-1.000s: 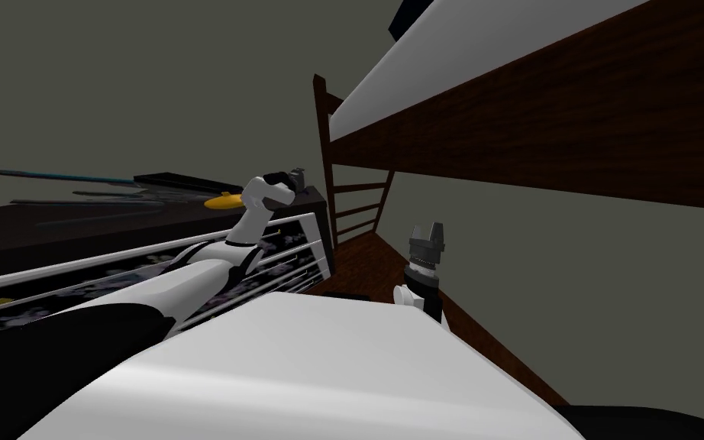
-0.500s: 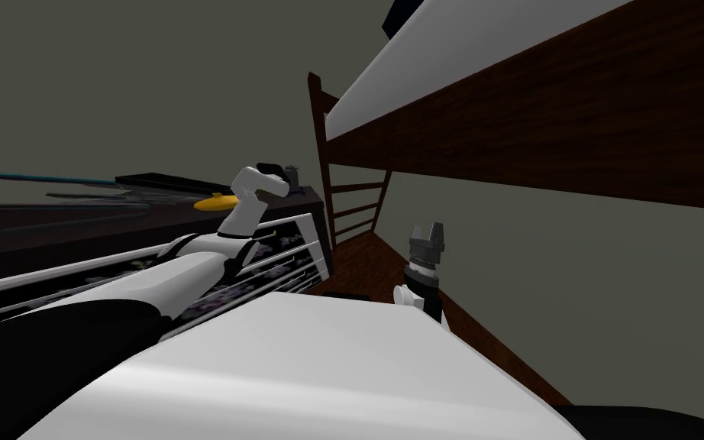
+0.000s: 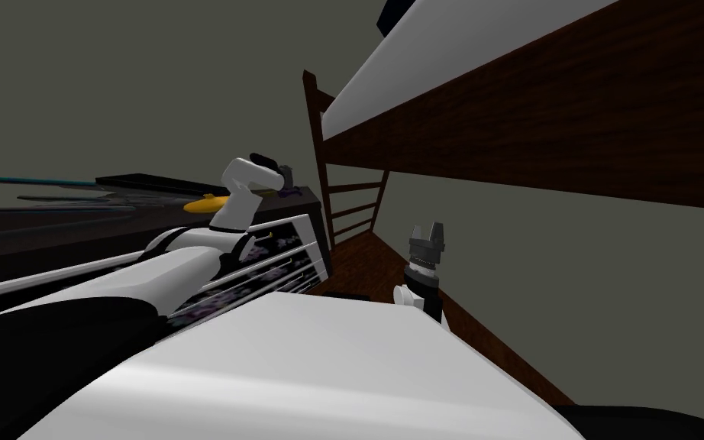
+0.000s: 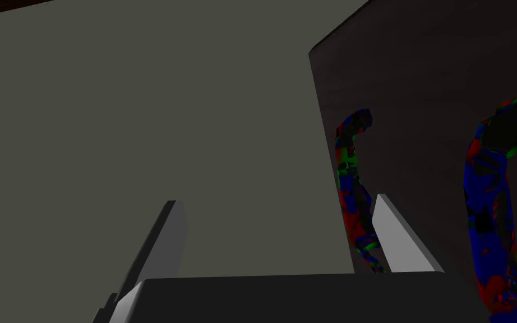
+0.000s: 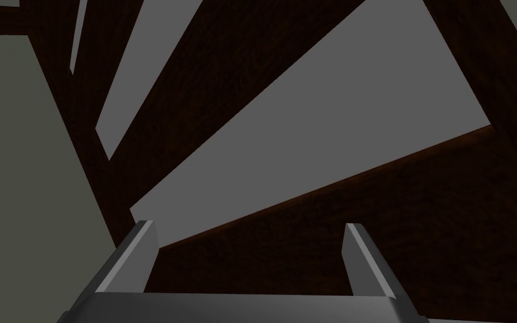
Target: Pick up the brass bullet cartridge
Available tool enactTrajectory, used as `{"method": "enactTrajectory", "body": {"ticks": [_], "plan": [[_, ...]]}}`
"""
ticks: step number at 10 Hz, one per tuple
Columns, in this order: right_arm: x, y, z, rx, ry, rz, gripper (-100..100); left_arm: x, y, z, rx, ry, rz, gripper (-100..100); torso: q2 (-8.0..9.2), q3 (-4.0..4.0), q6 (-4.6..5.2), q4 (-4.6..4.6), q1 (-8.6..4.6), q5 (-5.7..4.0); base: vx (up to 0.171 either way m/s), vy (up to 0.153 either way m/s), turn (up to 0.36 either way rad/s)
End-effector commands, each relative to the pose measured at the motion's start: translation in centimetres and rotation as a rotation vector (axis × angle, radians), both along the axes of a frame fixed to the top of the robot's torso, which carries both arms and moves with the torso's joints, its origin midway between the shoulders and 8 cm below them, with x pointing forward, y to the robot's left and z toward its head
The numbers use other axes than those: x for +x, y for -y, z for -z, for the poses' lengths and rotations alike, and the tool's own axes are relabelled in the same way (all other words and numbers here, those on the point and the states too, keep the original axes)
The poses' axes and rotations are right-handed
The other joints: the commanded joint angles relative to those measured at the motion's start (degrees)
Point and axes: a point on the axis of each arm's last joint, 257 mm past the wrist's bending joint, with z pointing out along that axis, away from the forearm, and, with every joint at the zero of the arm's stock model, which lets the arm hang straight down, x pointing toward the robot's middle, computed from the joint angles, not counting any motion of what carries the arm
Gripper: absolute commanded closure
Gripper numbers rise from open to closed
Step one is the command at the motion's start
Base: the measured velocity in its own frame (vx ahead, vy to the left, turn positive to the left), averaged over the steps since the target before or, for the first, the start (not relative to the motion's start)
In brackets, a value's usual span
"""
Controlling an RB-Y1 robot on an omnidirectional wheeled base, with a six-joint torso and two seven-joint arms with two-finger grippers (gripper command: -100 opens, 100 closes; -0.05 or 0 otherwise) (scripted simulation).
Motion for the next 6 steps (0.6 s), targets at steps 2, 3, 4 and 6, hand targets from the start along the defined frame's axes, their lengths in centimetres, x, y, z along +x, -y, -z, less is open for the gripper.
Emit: {"method": "enactTrajectory", "body": {"ticks": [2,3,4,6], "plan": [[0.0,0.0,0.0,0.000,0.000,0.000,0,-0.6,-2.5,-0.1,-0.032,-0.056,-0.062,-100,-0.02,-0.01,0.03,0.00,-0.02,-0.02,0.016,0.000,-0.078],[0.0,0.0,0.0,0.000,0.000,0.000,0,-0.8,-2.6,0.3,-0.036,-0.073,-0.069,-100,-0.02,-0.01,0.00,0.00,0.00,0.00,0.008,0.002,0.014],[0.0,0.0,0.0,0.000,0.000,0.000,0,-1.3,-4.7,-0.6,-0.063,-0.092,-0.111,-100,0.00,0.00,0.00,0.00,0.01,0.00,0.014,0.001,-0.089],[0.0,0.0,0.0,0.000,0.000,0.000,0,-1.8,-5.0,0.4,-0.073,-0.131,-0.130,-100,-0.02,-0.01,0.00,-0.01,0.01,0.00,0.012,0.004,-0.023]]}}
